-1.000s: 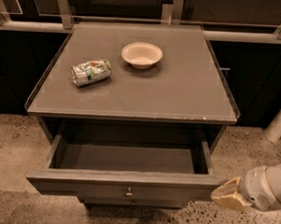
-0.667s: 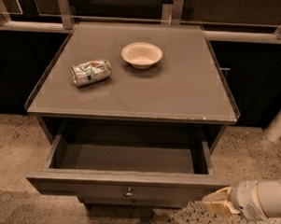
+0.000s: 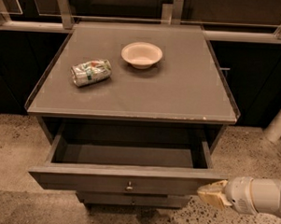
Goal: Close top drawer
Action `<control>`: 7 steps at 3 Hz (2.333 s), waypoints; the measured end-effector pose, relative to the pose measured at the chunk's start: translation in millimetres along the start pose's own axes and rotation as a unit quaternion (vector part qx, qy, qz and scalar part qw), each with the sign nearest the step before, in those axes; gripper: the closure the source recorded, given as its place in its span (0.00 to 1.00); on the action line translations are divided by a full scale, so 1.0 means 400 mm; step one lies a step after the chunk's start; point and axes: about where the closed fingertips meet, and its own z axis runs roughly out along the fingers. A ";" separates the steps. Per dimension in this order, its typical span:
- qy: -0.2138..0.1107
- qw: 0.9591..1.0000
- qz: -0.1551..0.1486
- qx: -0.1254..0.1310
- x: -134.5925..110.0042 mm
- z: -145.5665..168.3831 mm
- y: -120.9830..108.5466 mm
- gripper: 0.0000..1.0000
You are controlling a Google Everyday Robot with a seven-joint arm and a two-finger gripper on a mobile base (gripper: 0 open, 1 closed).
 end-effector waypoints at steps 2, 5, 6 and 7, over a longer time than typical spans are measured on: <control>-0.010 0.999 -0.015 0.034 -0.050 0.039 -0.049 1.00; -0.012 0.999 -0.038 0.038 -0.090 0.075 -0.063 1.00; -0.025 0.997 -0.054 0.047 -0.134 0.096 -0.075 1.00; -0.043 0.995 -0.074 0.057 -0.201 0.129 -0.093 1.00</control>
Offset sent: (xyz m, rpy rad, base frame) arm 0.0798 0.0120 -0.0098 -0.1240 -0.1223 -0.0548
